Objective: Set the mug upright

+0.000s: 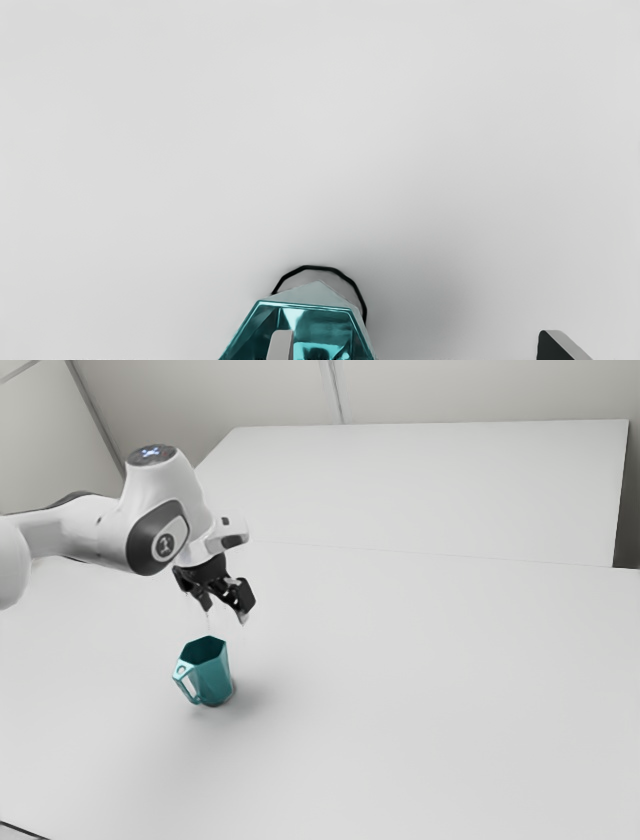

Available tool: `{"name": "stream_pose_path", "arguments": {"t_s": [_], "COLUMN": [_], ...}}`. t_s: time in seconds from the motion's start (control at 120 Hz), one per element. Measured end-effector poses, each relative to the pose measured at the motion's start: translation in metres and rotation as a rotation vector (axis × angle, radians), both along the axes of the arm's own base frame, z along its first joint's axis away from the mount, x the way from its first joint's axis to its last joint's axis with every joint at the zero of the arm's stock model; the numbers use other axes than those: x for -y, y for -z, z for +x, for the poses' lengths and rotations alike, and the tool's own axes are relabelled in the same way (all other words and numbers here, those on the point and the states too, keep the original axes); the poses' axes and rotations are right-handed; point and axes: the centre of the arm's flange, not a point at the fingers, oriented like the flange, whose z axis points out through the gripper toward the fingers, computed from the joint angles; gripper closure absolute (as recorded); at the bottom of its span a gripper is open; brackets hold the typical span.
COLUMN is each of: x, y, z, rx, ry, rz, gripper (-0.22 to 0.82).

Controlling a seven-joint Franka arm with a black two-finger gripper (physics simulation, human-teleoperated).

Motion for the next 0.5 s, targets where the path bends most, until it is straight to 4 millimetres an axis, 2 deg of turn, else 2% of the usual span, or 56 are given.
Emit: {"name": "stream_pose_path", "arguments": {"t_s": [0.092, 0.267, 0.5], "x": [-0.001, -0.002, -0.004], "y": [-0.030, -0.058, -0.123], "z": [0.008, 0.010, 0.016], "rx": [-0.007, -0.054, -0.049], "ry": [-0.010, -0.027, -0.043], "rz": [0.001, -0.007, -0.010], "gripper": [0.06, 0.04, 0.03]}}
